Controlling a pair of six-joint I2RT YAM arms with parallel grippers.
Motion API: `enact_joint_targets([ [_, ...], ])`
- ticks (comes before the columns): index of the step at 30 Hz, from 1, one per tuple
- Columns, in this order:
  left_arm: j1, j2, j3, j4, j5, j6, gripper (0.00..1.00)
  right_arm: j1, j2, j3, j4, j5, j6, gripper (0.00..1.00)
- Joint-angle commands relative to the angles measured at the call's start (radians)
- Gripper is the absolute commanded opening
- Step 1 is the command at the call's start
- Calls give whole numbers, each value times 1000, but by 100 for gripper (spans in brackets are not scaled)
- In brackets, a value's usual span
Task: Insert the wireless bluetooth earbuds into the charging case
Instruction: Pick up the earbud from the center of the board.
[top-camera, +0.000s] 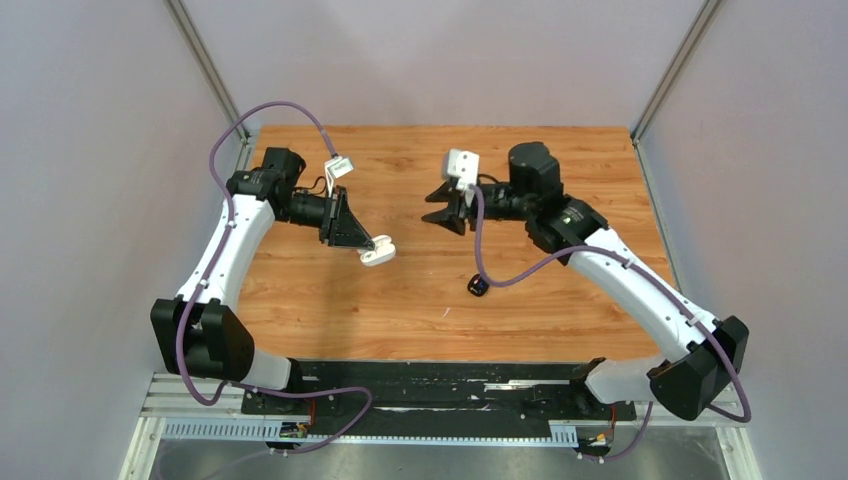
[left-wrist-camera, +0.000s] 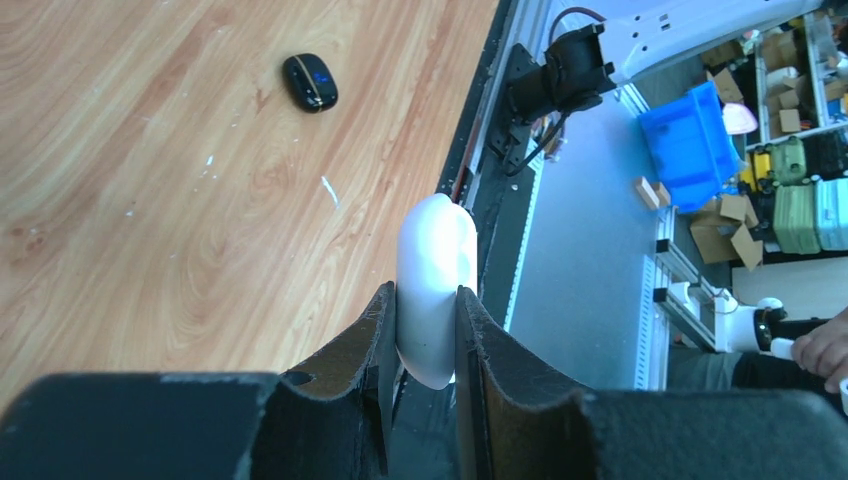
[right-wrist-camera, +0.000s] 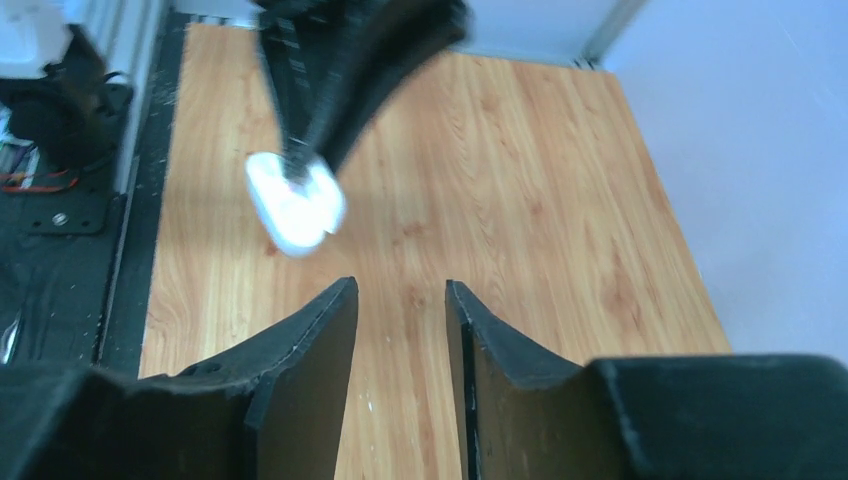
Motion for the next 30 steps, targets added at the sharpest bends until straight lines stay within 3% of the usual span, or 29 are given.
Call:
enact_joint_targets([
  [1,-3,-13,47,30,-33,5,0,-179,44,3,-34,-21,265,39],
  [9,-3,-18,84,-28,-90,72,0,-364,377,110,-163,143,312,33],
  [17,-3,-43,77,-28,-115,60,0,-381,666,242,-197,218,282,33],
  [30,-3,-67,42,-36,-131,60,0,-386,804,330,-184,277,311,33],
])
